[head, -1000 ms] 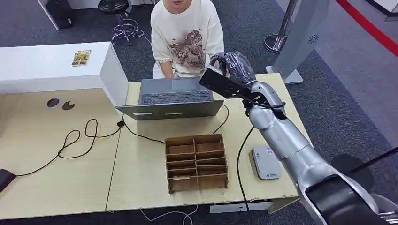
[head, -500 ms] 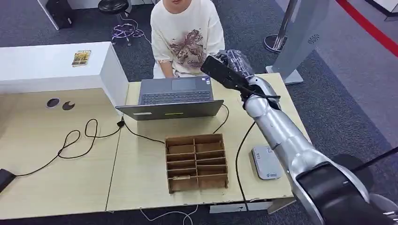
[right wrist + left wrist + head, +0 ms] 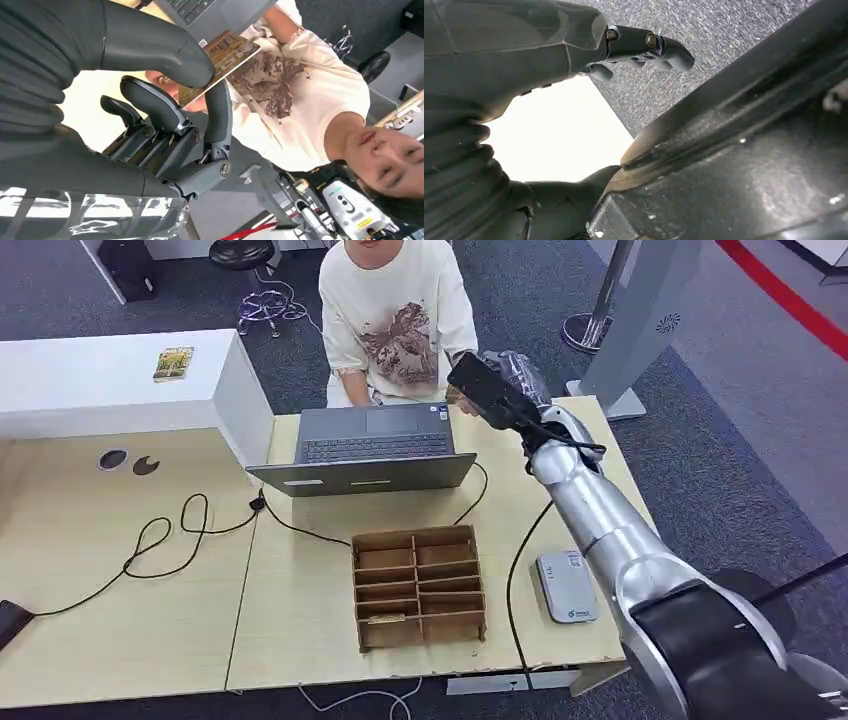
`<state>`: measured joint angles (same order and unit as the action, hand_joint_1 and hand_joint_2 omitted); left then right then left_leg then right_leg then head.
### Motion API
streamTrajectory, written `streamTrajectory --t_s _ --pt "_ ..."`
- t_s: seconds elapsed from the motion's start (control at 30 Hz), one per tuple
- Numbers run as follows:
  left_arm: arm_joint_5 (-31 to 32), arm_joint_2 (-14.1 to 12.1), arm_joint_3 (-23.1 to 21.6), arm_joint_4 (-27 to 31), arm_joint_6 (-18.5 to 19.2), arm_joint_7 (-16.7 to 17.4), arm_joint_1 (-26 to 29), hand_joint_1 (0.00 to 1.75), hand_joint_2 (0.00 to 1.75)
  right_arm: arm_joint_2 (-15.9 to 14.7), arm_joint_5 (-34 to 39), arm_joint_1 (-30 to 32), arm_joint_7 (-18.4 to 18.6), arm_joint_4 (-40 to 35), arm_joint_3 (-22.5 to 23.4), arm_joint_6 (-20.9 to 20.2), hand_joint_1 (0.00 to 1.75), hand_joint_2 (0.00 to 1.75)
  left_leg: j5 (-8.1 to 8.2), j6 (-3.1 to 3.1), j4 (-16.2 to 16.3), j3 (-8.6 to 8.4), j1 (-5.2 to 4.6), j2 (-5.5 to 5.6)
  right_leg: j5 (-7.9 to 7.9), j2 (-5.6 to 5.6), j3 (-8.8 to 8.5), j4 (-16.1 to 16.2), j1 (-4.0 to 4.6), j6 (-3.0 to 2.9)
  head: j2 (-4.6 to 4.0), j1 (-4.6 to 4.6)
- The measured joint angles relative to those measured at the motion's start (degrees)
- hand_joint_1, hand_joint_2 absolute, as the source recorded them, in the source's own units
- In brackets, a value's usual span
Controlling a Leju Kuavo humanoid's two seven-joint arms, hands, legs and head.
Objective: Pass the card to the sensor for recognition and then transmit it.
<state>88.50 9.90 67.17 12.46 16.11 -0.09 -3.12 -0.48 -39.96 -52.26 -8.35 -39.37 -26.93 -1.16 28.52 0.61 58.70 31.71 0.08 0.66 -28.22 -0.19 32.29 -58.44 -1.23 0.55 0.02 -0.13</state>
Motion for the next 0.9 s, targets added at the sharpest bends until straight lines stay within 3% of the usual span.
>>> streamTrajectory --t_s 0.57,0.6,0.63,0.67,0.7,0.9 --pt "0.0 0.0 -0.02 0.0 -0.02 0.15 -0.03 0.0 1.75 0.61 -4.04 -0.12 2.27 2.27 0.22 1.94 1.71 1.75 0.0 0.0 0.0 0.0 0.0 0.0 0.0 0.01 0.0 0.01 0.0 0.0 -0.02 0.0" --pt "0.0 0.0 -0.02 0.0 -0.02 0.15 -0.03 0.0 1.75 0.61 -4.13 -0.12 2.3 2.34 0.22 1.95 1.34 1.75 0.0 0.0 0.0 0.0 0.0 0.0 0.0 0.01 0.0 0.01 0.0 0.0 -0.02 0.0" --pt "0.0 0.0 -0.02 0.0 -0.04 0.15 -0.03 0.0 1.75 0.63 -4.24 -0.12 2.32 2.38 0.22 1.95 0.33 1.75 0.0 0.0 0.0 0.0 0.0 0.0 0.01 0.01 0.0 0.0 0.0 0.0 0.0 0.0" --pt "0.0 0.0 -0.02 0.0 -0.04 0.15 -0.03 0.0 1.75 0.63 -4.28 -0.12 2.32 2.43 0.22 1.95 0.33 1.75 0.0 0.0 0.0 0.0 0.0 -0.01 0.01 0.01 0.0 0.0 0.0 0.0 0.0 0.0" --pt "0.0 0.0 -0.04 0.0 -0.04 0.15 -0.03 0.0 1.75 0.63 -4.28 -0.12 2.32 2.47 0.22 1.95 0.0 1.75 0.0 0.0 0.0 -0.01 0.0 -0.01 0.01 0.01 0.0 0.0 0.0 0.0 0.0 0.0" --pt "-0.02 0.0 -0.04 0.0 -0.11 0.15 -0.03 0.0 1.75 0.63 -4.48 -0.12 2.62 2.76 0.31 2.56 0.0 1.75 0.0 0.0 0.0 0.0 0.0 -0.01 0.01 0.01 0.0 0.01 0.0 0.0 0.0 0.0"
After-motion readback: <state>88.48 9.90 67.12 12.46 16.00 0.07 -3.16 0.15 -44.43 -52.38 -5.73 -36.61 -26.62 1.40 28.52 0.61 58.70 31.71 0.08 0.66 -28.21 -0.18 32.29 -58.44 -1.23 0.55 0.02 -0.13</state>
